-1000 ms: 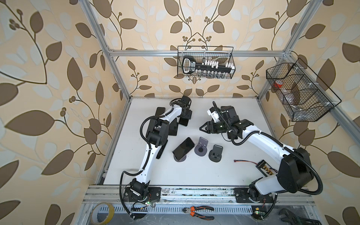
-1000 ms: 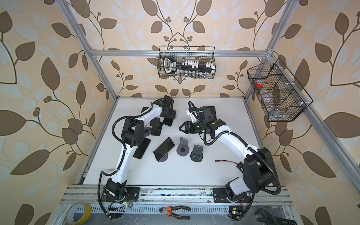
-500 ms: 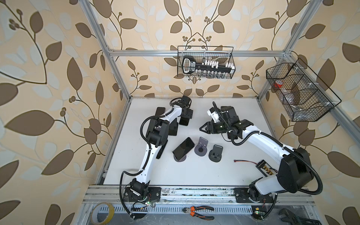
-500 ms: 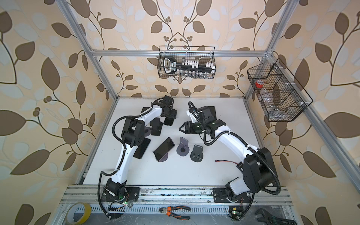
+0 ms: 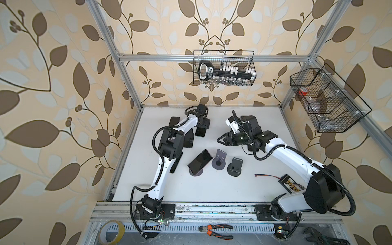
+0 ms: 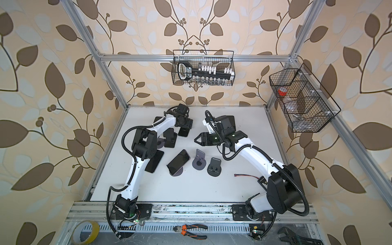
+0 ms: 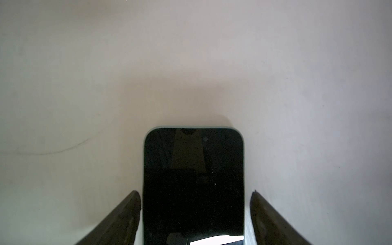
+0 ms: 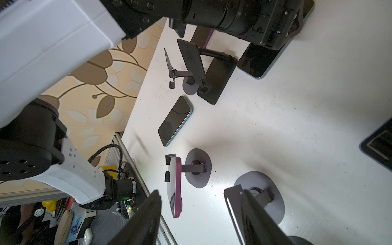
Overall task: Remove the phone from the phone stand
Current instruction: Place the phone at the top-center of the table, then remove the phone from the phone stand.
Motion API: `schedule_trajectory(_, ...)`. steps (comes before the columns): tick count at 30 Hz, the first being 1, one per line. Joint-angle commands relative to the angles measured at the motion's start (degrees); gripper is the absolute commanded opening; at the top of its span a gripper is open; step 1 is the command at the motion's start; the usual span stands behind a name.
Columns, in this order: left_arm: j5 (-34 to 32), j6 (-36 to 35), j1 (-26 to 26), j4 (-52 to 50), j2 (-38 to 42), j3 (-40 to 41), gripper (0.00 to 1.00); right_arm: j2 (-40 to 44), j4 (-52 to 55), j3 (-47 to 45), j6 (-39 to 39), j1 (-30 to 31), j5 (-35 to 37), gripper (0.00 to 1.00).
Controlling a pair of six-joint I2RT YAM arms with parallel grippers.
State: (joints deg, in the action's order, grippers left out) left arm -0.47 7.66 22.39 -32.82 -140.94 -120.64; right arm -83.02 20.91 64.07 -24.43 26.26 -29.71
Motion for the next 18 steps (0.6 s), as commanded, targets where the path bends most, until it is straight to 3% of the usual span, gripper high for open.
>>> schedule_trajectory(1,-0.2,-0.9,-0.7,-0.2,6.2,-0.1,0.81,0.7,1.9,1.8,0.2,0.6,1.5,0.61)
schedule_trajectory(18,4.2,-0.2,-0.6,2.0,16.0,2.9,0.81,5.0,3.9,2.6,-0.8,3.0,5.7,0.63)
